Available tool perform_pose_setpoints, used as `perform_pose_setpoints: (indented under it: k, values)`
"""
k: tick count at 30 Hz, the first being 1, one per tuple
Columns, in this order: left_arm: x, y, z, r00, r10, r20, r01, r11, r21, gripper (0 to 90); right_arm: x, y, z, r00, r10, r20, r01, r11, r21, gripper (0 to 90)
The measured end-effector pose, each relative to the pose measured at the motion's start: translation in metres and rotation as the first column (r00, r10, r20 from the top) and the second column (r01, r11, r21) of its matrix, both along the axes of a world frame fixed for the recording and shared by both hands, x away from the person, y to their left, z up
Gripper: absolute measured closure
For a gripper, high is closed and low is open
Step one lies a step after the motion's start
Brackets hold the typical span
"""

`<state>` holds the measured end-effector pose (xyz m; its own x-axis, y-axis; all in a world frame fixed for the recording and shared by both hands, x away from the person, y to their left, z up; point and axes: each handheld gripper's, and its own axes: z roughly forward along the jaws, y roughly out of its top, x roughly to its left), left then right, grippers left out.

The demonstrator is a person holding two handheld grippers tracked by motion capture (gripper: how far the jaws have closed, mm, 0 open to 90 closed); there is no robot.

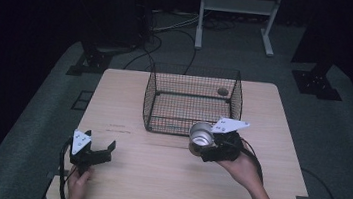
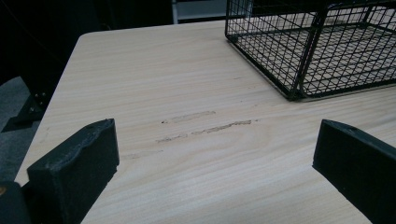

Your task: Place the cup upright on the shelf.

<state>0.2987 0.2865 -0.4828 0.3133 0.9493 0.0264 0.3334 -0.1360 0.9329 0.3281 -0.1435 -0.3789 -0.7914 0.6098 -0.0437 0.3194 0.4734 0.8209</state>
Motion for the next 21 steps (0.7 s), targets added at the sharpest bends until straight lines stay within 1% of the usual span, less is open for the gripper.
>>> perform_pose_setpoints:
  k: [5,8,9,12,16,21]
  values:
    - [0.0,0.0,0.0,1.0,0.0,0.001,0.0,1.0,-0.002,0.0,0.007,0.004,0.011,0.9999,0.007,0.012,-0.007,1.0,0.002,18.1]
    - [0.0,0.0,0.0,1.0,0.0,-0.001,0.0,1.0,-0.003,0.0,0.01,0.005,0.015,0.9999,0.011,0.01,-0.011,1.0,0.002,18.1]
    - [0.0,0.0,0.0,1.0,-0.001,-0.002,0.001,1.0,-0.002,0.0,0.014,0.006,0.018,0.9999,0.014,0.005,-0.014,1.0,0.0,18.1]
    - [0.0,0.0,0.0,1.0,0.0,-0.002,0.0,1.0,-0.003,0.0,0.019,0.007,0.023,0.9999,0.014,0.009,-0.014,1.0,-0.008,18.1]
    - [0.0,0.0,0.0,1.0,0.001,0.002,-0.001,1.0,-0.007,0.0,0.024,0.007,0.029,0.9999,0.016,0.005,-0.016,1.0,0.002,18.1]
    - [0.0,0.0,0.0,1.0,-0.001,0.001,0.001,1.0,-0.004,0.0,0.031,0.01,0.039,0.9998,0.017,0.013,-0.017,1.0,-0.005,18.1]
